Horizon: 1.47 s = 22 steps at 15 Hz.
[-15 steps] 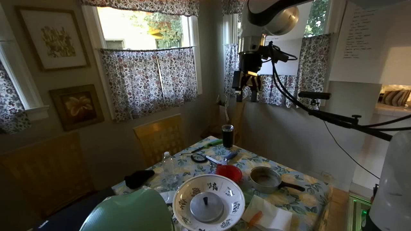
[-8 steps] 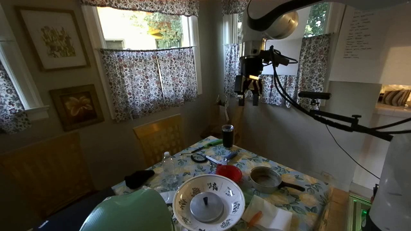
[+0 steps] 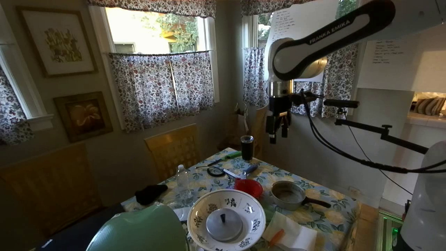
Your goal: Pick up the pot from the table and pour it's contents in the bowl
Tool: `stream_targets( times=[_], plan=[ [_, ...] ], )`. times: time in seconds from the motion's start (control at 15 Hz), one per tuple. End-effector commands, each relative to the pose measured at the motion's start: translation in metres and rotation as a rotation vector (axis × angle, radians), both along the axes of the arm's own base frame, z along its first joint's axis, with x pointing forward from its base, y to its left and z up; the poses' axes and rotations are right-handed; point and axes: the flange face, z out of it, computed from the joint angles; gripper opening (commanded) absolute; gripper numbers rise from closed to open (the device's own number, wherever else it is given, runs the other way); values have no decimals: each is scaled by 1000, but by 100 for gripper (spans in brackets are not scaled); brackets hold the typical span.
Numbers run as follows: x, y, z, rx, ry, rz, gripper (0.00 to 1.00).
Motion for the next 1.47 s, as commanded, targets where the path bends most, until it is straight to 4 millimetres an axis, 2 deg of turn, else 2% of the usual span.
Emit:
stream_targets(
  times=[0.0,0.13,0.4,0.47,0.6,0.8,1.0,1.27,1.33,1.4],
  plan=[
    [-31,-4,-59,-82,-45,17,100],
    [-45,-7,-92,-106,-63,21,100],
    [-73,-17,-140,-162,-125,72,100],
    [-52,-31,-139,-169,-125,65,100],
    [-62,-47,-151,-159,-123,47,100],
    [-74,-82,-169,-138,-89,7,100],
    [-93,-111,-195,-107,-23,-8,100],
    [-107,-127,-226,-95,28,94,100],
    [-103,-121,-209,-86,11,27,100],
    [-104,-123,-216,-83,21,48,100]
  ],
)
